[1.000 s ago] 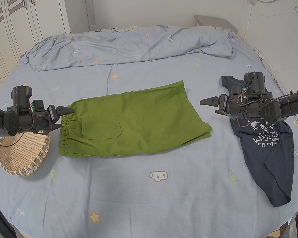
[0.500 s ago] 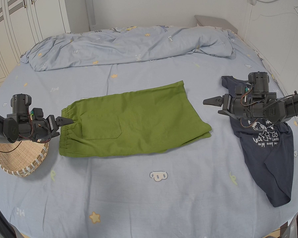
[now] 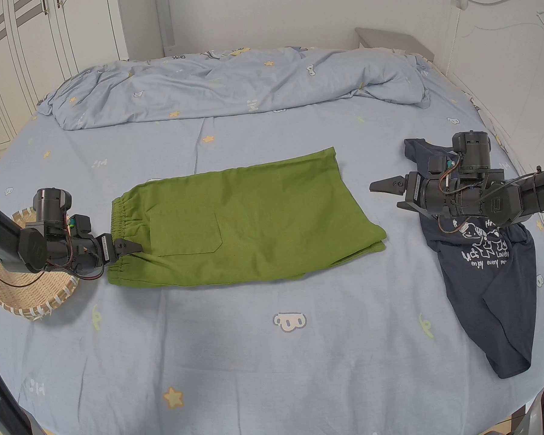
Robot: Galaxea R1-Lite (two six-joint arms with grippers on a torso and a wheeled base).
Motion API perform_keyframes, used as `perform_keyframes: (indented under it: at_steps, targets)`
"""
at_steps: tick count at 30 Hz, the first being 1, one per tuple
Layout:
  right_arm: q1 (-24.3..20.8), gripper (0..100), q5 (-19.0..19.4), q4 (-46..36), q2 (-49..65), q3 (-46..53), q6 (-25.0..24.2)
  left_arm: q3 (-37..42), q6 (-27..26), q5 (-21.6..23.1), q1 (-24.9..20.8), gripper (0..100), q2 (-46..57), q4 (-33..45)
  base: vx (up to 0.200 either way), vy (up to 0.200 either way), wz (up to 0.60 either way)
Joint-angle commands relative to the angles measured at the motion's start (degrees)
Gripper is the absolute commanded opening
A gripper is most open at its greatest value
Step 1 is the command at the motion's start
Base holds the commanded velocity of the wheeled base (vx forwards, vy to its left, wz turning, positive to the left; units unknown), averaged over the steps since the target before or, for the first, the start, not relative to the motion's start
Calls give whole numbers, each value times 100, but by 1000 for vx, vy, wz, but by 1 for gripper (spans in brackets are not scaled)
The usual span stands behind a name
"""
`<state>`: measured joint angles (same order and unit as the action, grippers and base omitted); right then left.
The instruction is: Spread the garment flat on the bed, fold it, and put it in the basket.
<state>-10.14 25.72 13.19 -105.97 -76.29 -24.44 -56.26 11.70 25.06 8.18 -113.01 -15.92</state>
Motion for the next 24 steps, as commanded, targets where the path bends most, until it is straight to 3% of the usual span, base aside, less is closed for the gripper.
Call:
perform_keyframes:
  at_steps: [1, 11, 18, 24]
  targets:
    - [-14, 100, 3, 8, -20, 0, 1, -43, 25, -2, -9, 100, -266, -104, 0, 0, 0]
    - [-14, 100, -6, 8, -20, 9, 1, -105, 552, 42, -27, 100, -600, -719, 0, 0, 0]
    - [-5, 100, -6, 8, -11, 9, 1, -184, 1080, 702, 17, 100, -696, -922, 0, 0, 0]
    - [-5, 100, -6, 8, -20, 9, 1, -263, 1097, 728, 26, 100, -828, -930, 0, 0, 0]
